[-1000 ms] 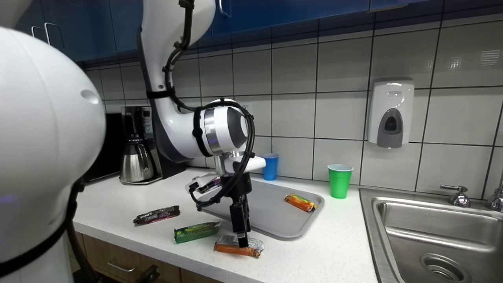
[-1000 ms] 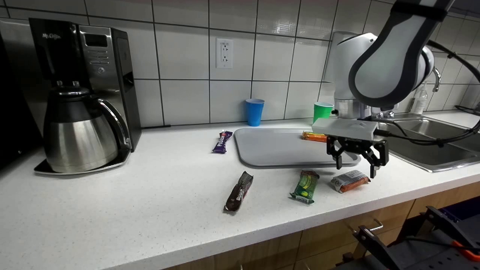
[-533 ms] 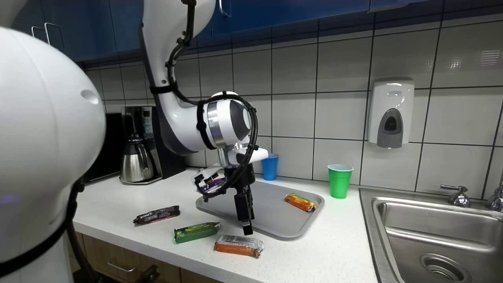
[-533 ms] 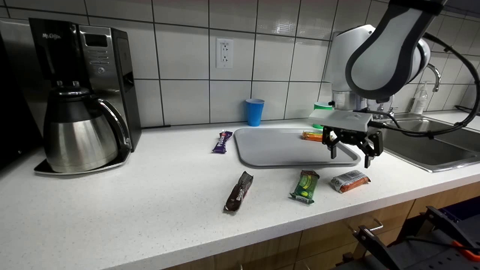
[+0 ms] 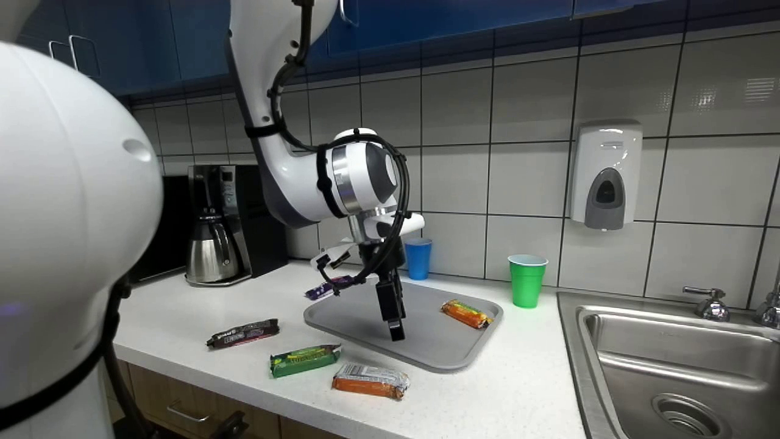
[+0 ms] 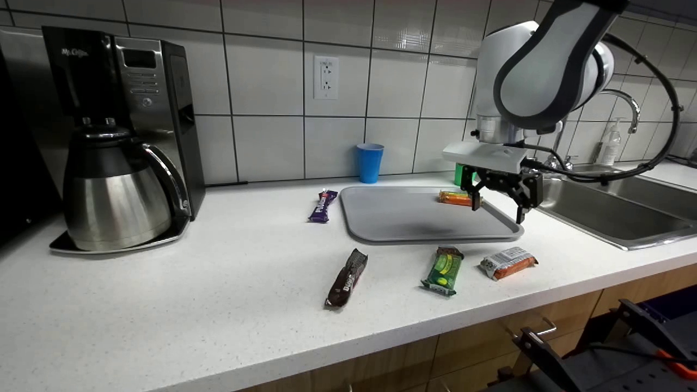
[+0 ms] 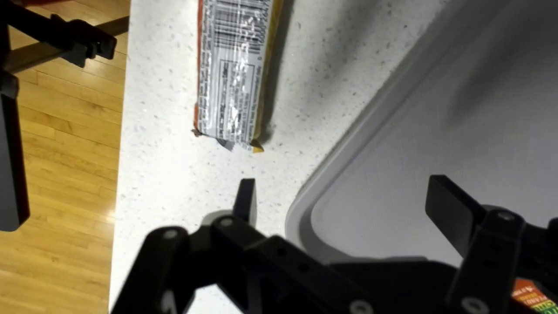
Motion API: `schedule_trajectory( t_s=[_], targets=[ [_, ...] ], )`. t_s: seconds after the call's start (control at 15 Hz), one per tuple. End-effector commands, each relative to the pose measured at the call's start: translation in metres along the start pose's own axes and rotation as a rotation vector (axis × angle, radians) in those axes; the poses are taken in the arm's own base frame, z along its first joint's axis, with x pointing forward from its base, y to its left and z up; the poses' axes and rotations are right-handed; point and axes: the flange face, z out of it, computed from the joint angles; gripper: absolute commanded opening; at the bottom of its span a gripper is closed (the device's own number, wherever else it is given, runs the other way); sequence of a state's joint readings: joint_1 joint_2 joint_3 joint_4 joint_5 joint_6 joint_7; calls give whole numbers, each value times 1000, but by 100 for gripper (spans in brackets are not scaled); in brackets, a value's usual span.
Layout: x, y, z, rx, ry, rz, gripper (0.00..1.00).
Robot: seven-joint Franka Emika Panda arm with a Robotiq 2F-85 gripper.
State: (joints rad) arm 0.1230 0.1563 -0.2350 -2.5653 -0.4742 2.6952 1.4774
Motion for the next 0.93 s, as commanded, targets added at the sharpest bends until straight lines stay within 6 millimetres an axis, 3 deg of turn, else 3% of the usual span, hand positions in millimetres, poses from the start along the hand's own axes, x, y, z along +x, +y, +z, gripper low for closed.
schedule_trajectory(
  t_s=[0.0,0.47,0.87],
  targets=[
    [14,-13,-10,9,14,27,100],
    [42,-38,-18,47,38,66,100],
    [63,-56,-10,59,42,112,100]
  ],
)
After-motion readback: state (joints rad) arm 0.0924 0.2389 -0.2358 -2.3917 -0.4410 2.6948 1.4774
